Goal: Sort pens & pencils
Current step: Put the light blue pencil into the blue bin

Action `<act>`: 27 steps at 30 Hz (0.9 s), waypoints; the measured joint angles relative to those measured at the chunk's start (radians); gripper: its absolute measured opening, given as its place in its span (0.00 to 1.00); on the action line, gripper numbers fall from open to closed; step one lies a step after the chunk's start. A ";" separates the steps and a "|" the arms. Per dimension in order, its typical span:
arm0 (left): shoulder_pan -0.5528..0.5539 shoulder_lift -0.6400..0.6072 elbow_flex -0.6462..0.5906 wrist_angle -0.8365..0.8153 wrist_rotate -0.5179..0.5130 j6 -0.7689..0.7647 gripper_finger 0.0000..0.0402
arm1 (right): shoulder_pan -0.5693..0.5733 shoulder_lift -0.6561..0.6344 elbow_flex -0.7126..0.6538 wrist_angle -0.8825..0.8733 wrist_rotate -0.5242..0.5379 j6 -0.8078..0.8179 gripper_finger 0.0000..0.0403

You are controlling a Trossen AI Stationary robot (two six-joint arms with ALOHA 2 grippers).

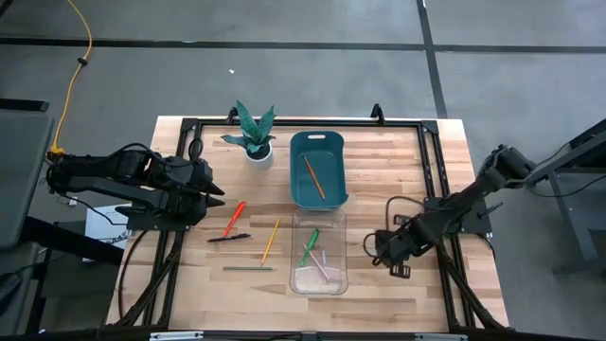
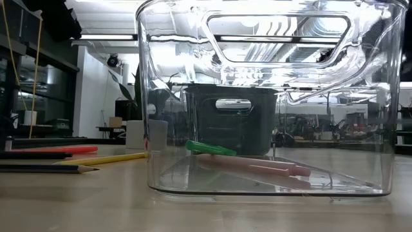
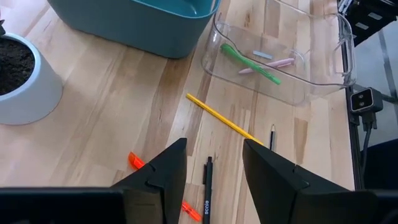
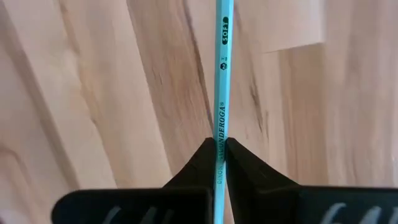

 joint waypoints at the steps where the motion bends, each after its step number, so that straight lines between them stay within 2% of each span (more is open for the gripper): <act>1: 0.000 0.000 0.000 0.000 0.000 0.005 0.36 | 0.003 -0.025 0.000 -0.008 0.005 0.023 0.01; 5: 0.000 0.000 0.000 0.000 0.000 0.019 0.36 | 0.004 -0.131 0.000 -0.010 0.032 0.115 0.01; 11: 0.000 0.000 0.000 0.000 0.000 0.024 0.36 | 0.002 -0.267 0.001 0.006 0.136 0.232 0.01; 16: 0.000 0.000 0.000 0.000 0.000 0.024 0.36 | -0.024 -0.331 0.001 0.117 0.240 0.271 0.01; 19: 0.000 0.000 0.000 0.000 0.000 0.033 0.36 | -0.078 -0.338 0.001 0.250 0.280 0.235 0.01; 27: 0.000 0.000 0.000 0.001 0.022 0.069 0.36 | -0.300 -0.332 0.001 0.568 0.293 0.101 0.01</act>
